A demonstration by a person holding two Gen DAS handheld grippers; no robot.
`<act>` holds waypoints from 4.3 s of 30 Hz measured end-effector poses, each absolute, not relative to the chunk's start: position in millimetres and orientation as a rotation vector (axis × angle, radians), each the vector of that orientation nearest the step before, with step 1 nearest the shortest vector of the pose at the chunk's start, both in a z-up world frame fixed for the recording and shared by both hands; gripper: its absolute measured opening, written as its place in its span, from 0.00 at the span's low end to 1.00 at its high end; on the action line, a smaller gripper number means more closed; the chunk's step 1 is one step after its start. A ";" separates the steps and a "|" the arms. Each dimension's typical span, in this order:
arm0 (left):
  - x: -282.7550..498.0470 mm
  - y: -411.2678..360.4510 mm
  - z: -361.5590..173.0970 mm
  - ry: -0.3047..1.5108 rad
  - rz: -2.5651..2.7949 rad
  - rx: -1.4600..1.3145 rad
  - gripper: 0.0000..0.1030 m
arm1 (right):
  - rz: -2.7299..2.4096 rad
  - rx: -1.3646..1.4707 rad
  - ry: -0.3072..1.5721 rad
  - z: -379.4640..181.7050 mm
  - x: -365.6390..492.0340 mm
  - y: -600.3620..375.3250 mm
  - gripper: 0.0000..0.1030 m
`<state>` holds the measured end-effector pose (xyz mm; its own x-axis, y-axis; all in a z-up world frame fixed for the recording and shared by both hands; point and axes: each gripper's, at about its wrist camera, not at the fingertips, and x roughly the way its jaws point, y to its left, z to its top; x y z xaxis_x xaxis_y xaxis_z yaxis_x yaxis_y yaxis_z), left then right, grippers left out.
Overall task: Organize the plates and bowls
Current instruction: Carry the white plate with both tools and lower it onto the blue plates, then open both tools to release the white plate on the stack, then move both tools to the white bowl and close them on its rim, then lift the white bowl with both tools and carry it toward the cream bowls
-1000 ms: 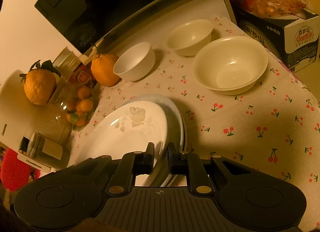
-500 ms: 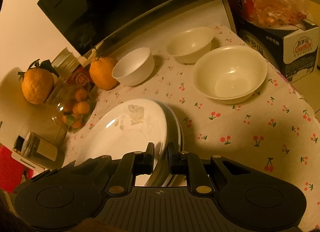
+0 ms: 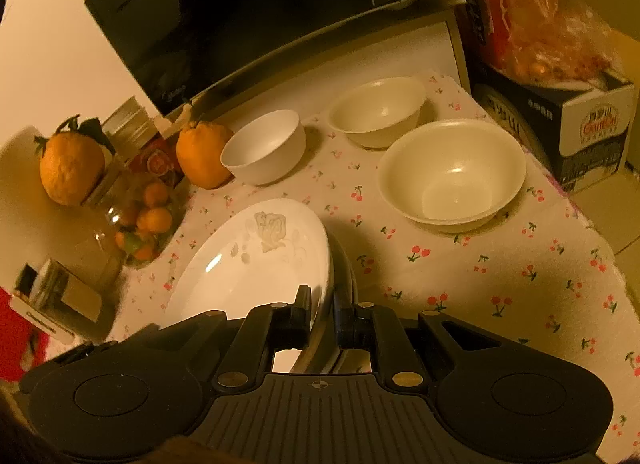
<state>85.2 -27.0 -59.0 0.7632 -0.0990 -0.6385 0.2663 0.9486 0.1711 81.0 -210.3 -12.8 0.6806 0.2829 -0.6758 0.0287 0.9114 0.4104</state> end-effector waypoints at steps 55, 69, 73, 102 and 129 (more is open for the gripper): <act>105.7 -1.0 -44.6 0.878 -0.339 -0.101 0.86 | 0.210 0.404 0.834 1.6 92.5 -203.3 0.76; 160.5 15.0 -21.2 0.888 -0.274 -0.303 0.95 | 0.244 0.575 0.823 21.6 145.8 -211.7 0.85; 182.8 14.7 -18.1 0.886 -0.261 -0.359 0.95 | 0.265 0.665 0.833 18.8 170.4 -217.1 0.85; 281.4 -18.6 -45.7 0.791 -0.225 -0.384 0.47 | 0.170 0.914 0.893 -38.9 276.2 -220.4 0.67; 295.8 -9.6 -61.5 0.765 -0.205 -0.360 0.20 | 0.112 0.864 0.886 -52.4 297.8 -208.1 0.19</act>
